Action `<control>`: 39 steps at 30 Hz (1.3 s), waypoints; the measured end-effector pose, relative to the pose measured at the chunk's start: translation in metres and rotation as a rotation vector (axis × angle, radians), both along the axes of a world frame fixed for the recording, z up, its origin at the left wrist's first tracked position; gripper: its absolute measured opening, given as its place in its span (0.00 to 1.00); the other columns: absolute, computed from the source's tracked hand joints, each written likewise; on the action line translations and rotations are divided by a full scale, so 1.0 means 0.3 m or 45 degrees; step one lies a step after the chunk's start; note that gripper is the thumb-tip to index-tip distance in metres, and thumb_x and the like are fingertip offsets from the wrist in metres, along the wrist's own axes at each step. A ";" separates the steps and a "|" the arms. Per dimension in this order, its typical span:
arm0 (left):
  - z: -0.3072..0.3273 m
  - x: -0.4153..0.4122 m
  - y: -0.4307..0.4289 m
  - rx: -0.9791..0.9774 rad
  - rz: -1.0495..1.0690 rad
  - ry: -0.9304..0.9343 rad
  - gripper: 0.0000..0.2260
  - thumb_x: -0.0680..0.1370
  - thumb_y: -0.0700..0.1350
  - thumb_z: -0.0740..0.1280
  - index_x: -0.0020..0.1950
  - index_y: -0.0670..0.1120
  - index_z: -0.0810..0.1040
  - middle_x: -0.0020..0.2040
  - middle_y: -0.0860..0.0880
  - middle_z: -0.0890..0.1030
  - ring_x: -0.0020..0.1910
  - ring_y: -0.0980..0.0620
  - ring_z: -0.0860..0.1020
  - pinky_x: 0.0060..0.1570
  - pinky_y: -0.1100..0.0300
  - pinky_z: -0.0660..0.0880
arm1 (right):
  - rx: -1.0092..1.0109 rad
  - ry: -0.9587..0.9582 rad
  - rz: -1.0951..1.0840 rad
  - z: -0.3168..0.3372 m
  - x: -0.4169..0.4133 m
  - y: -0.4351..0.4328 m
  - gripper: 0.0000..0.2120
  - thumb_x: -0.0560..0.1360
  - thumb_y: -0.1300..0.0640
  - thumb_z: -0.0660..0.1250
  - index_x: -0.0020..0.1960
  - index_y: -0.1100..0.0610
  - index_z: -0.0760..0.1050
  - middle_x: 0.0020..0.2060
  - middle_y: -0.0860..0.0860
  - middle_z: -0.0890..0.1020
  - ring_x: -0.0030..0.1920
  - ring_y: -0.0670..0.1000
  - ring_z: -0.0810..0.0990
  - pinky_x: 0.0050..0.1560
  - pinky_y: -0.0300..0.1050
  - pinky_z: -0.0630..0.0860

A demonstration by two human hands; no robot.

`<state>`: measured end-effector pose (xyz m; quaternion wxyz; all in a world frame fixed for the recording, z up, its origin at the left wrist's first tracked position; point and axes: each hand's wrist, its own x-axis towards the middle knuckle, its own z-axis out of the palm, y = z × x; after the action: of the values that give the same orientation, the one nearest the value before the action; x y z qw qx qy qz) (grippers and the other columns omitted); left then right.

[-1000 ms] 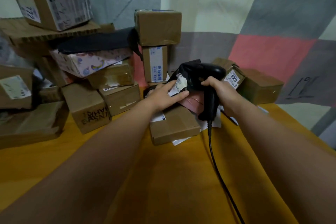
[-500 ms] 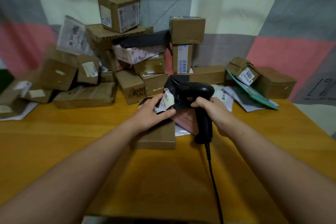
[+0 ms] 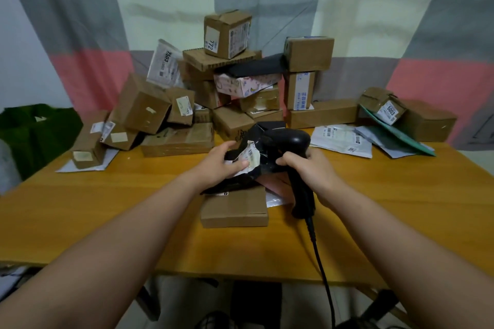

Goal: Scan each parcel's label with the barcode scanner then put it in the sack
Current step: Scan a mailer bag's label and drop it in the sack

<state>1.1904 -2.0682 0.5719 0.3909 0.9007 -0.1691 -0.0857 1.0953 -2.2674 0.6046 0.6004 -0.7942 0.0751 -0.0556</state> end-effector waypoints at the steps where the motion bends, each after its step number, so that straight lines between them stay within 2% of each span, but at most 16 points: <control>1: -0.007 0.007 -0.003 0.050 0.008 0.007 0.38 0.74 0.60 0.68 0.78 0.51 0.55 0.77 0.46 0.58 0.75 0.46 0.59 0.71 0.50 0.60 | 0.007 -0.019 -0.034 0.004 -0.005 0.013 0.02 0.71 0.57 0.71 0.41 0.56 0.80 0.41 0.52 0.82 0.49 0.54 0.80 0.51 0.48 0.75; 5: -0.074 0.003 0.000 0.295 0.176 0.061 0.51 0.66 0.71 0.67 0.79 0.54 0.45 0.78 0.43 0.55 0.76 0.40 0.55 0.72 0.45 0.58 | 0.059 -0.099 -0.159 0.007 -0.048 0.028 0.02 0.71 0.60 0.70 0.44 0.56 0.80 0.41 0.52 0.83 0.49 0.53 0.81 0.54 0.52 0.76; 9: -0.134 -0.040 0.030 0.018 0.414 0.147 0.53 0.67 0.65 0.72 0.79 0.44 0.45 0.77 0.43 0.60 0.74 0.41 0.61 0.69 0.48 0.63 | -0.028 -0.086 -0.172 -0.044 -0.140 0.016 0.01 0.71 0.59 0.71 0.42 0.54 0.80 0.42 0.53 0.84 0.48 0.53 0.81 0.54 0.55 0.77; 14: -0.140 -0.101 0.059 -0.202 0.639 -0.060 0.35 0.72 0.52 0.75 0.72 0.39 0.64 0.68 0.41 0.73 0.65 0.42 0.72 0.60 0.52 0.71 | -0.088 -0.026 -0.196 -0.100 -0.171 0.010 0.03 0.70 0.59 0.72 0.43 0.53 0.80 0.43 0.54 0.84 0.49 0.54 0.81 0.56 0.58 0.77; 17: -0.130 -0.180 0.076 -0.333 0.676 -0.107 0.28 0.74 0.48 0.72 0.69 0.41 0.67 0.64 0.42 0.75 0.61 0.43 0.74 0.53 0.56 0.71 | -0.048 -0.061 -0.213 -0.112 -0.188 0.010 0.03 0.70 0.59 0.71 0.43 0.53 0.79 0.43 0.54 0.83 0.48 0.53 0.80 0.55 0.57 0.77; 22: -0.139 -0.299 0.051 0.195 0.786 -0.389 0.30 0.73 0.61 0.68 0.70 0.48 0.65 0.67 0.45 0.65 0.68 0.43 0.62 0.65 0.48 0.61 | 0.031 -0.028 -0.236 -0.152 -0.197 0.014 0.04 0.71 0.58 0.71 0.39 0.53 0.78 0.39 0.56 0.82 0.47 0.58 0.81 0.51 0.55 0.77; 24: -0.100 -0.281 0.018 0.268 0.631 -0.534 0.29 0.75 0.61 0.66 0.71 0.49 0.66 0.69 0.45 0.64 0.69 0.45 0.61 0.67 0.49 0.59 | 0.089 -0.037 -0.246 -0.158 -0.197 0.015 0.04 0.71 0.59 0.71 0.39 0.52 0.77 0.37 0.51 0.81 0.45 0.55 0.80 0.48 0.51 0.76; 26: -0.060 -0.219 -0.018 0.400 0.279 -0.550 0.29 0.76 0.59 0.66 0.73 0.50 0.65 0.73 0.47 0.62 0.73 0.46 0.59 0.70 0.50 0.56 | 0.162 -0.050 -0.268 -0.159 -0.200 0.013 0.05 0.72 0.60 0.71 0.39 0.52 0.77 0.37 0.50 0.81 0.43 0.51 0.79 0.44 0.47 0.74; 28: -0.014 -0.160 -0.056 0.513 -0.070 -0.341 0.37 0.74 0.58 0.70 0.77 0.51 0.57 0.78 0.49 0.55 0.76 0.45 0.55 0.73 0.49 0.54 | 0.229 -0.042 -0.295 -0.160 -0.204 0.004 0.04 0.71 0.60 0.71 0.40 0.53 0.78 0.38 0.50 0.81 0.43 0.50 0.80 0.41 0.44 0.73; 30: 0.020 -0.114 -0.093 0.583 -0.251 -0.098 0.47 0.71 0.58 0.73 0.79 0.51 0.46 0.79 0.49 0.49 0.77 0.46 0.52 0.74 0.48 0.53 | 0.302 -0.049 -0.338 -0.158 -0.209 -0.007 0.06 0.71 0.62 0.71 0.39 0.52 0.78 0.37 0.49 0.81 0.41 0.48 0.79 0.41 0.43 0.73; 32: 0.042 -0.081 -0.119 0.639 -0.333 -0.003 0.51 0.69 0.58 0.74 0.79 0.51 0.41 0.79 0.49 0.51 0.77 0.46 0.54 0.73 0.50 0.54 | 0.328 -0.077 -0.364 -0.155 -0.214 -0.018 0.08 0.71 0.63 0.71 0.39 0.51 0.78 0.37 0.47 0.81 0.40 0.47 0.79 0.41 0.42 0.74; 33: 0.047 -0.068 -0.127 0.659 -0.355 0.008 0.51 0.69 0.59 0.75 0.79 0.51 0.43 0.79 0.49 0.55 0.76 0.45 0.56 0.73 0.50 0.56 | 0.325 -0.092 -0.372 -0.154 -0.216 -0.022 0.08 0.70 0.64 0.71 0.38 0.51 0.78 0.37 0.47 0.82 0.41 0.47 0.79 0.42 0.42 0.74; 35: 0.049 -0.055 -0.136 0.652 -0.363 -0.055 0.45 0.67 0.61 0.75 0.77 0.53 0.56 0.74 0.50 0.66 0.72 0.44 0.64 0.70 0.47 0.61 | 0.340 -0.123 -0.380 -0.142 -0.222 -0.029 0.08 0.71 0.64 0.71 0.39 0.51 0.79 0.38 0.47 0.82 0.42 0.47 0.80 0.40 0.41 0.74; 36: 0.044 -0.050 -0.136 0.619 -0.328 -0.124 0.38 0.67 0.62 0.75 0.72 0.55 0.64 0.69 0.51 0.72 0.69 0.45 0.67 0.68 0.47 0.62 | 0.354 -0.134 -0.381 -0.134 -0.226 -0.031 0.08 0.71 0.63 0.70 0.40 0.51 0.79 0.38 0.46 0.83 0.42 0.46 0.80 0.39 0.39 0.74; 37: 0.043 -0.054 -0.136 0.577 -0.265 -0.210 0.28 0.68 0.63 0.73 0.65 0.57 0.71 0.64 0.53 0.76 0.66 0.46 0.68 0.64 0.48 0.62 | 0.364 -0.149 -0.377 -0.127 -0.227 -0.036 0.08 0.71 0.63 0.70 0.41 0.50 0.79 0.39 0.46 0.83 0.44 0.45 0.80 0.39 0.39 0.73; 39: 0.052 -0.073 -0.124 0.469 -0.103 -0.380 0.13 0.71 0.62 0.70 0.51 0.59 0.76 0.53 0.53 0.80 0.60 0.48 0.70 0.56 0.51 0.61 | 0.412 -0.185 -0.356 -0.116 -0.231 -0.042 0.08 0.72 0.62 0.71 0.41 0.49 0.78 0.41 0.45 0.83 0.46 0.44 0.80 0.42 0.39 0.74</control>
<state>1.1684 -2.1055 0.5876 0.1869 0.9520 -0.2424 0.0034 1.0261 -2.2799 0.5698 0.7104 -0.6632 0.1489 -0.1825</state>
